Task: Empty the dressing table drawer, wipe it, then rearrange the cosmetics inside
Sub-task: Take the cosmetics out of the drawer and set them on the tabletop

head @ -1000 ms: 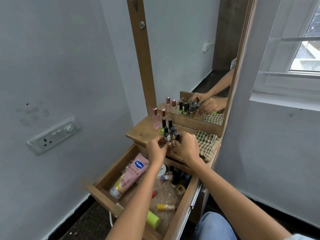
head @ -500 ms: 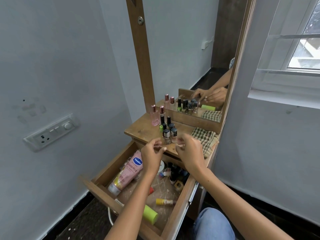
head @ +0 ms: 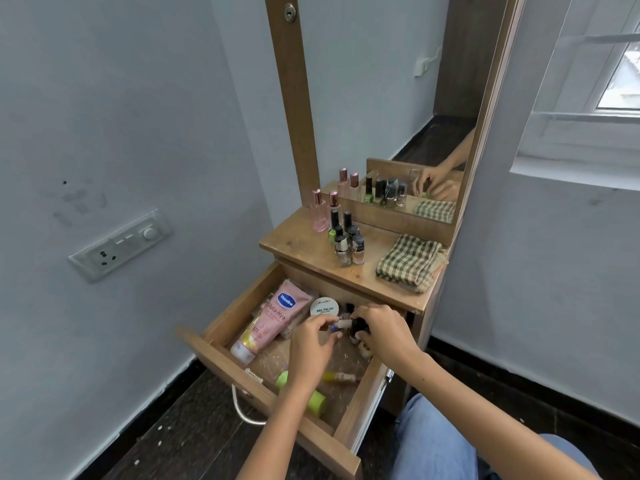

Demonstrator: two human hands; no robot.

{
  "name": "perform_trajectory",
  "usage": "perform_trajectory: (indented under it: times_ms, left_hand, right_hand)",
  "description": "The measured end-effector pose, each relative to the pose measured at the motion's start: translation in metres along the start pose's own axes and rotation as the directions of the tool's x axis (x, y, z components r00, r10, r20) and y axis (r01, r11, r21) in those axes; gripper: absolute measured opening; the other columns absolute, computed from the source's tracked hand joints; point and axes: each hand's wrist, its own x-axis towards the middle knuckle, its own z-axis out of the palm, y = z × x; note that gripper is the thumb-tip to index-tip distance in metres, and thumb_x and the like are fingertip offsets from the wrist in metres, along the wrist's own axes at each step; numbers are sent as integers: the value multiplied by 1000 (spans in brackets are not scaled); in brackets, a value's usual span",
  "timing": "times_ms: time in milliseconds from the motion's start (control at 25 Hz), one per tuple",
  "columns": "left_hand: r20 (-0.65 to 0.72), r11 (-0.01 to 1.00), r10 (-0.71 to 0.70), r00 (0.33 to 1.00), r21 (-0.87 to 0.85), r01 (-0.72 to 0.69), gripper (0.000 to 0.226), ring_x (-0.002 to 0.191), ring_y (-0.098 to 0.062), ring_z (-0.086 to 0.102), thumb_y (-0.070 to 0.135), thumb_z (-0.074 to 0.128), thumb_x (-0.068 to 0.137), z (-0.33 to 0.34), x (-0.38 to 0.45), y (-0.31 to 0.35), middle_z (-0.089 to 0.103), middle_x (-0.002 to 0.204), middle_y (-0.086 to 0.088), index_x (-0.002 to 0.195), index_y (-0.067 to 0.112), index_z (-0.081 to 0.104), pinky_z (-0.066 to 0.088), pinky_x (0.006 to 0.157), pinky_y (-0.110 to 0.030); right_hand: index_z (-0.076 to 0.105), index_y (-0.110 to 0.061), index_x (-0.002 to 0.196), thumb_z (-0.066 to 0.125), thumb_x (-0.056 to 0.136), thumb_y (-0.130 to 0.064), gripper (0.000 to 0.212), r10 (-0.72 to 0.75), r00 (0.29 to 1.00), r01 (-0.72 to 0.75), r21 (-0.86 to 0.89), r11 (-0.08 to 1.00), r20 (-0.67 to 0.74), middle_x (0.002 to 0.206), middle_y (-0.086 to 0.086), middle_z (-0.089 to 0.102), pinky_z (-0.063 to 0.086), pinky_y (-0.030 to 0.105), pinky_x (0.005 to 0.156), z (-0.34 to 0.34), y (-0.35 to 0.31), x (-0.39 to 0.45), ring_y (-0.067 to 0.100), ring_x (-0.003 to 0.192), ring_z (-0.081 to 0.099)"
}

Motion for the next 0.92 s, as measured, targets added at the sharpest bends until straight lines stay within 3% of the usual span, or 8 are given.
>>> perform_trajectory:
  times_ms: [320,480,640,800,920]
  left_hand:
    - [-6,999,-33,999,19,33,33,95,0,58,16,79,74,1,-4,0,69,103,9,105,20,71,40,80,-2]
    - [12,998,-58,998,-15,58,44,100,4,53,18,84,67,1,-8,5,68,109,9,110,19,71,29,77,8]
    - [-39,998,-45,998,-38,44,40,97,4,57,23,83,69,-2,-12,11,69,104,10,107,19,71,34,78,4]
    - [-56,997,-20,998,-70,16,34,99,-1,62,21,79,74,-10,-14,16,71,105,9,107,19,72,49,88,-20]
    - [-67,993,-46,997,-113,38,36,100,1,59,18,79,74,-19,-20,19,68,106,11,108,18,70,47,89,-20]
  right_hand:
    - [61,-17,99,66,85,-15,15,46,999,-44,73,996,-29,97,4,66,53,34,75,9,2,10,23,91,63]
    - [66,-18,87,71,78,-9,14,72,993,-36,344,938,-93,85,1,70,58,36,72,8,6,11,15,79,68]
    - [69,-11,88,74,77,-5,13,-2,995,55,543,838,-98,85,1,72,59,27,72,-10,-2,5,8,76,70]
    - [71,-8,95,68,79,3,19,-50,991,107,523,845,-121,91,5,72,58,25,77,-18,-1,4,11,83,70]
    - [71,-13,97,59,81,4,27,-60,997,72,287,955,-49,94,4,71,58,31,77,-10,9,8,14,86,68]
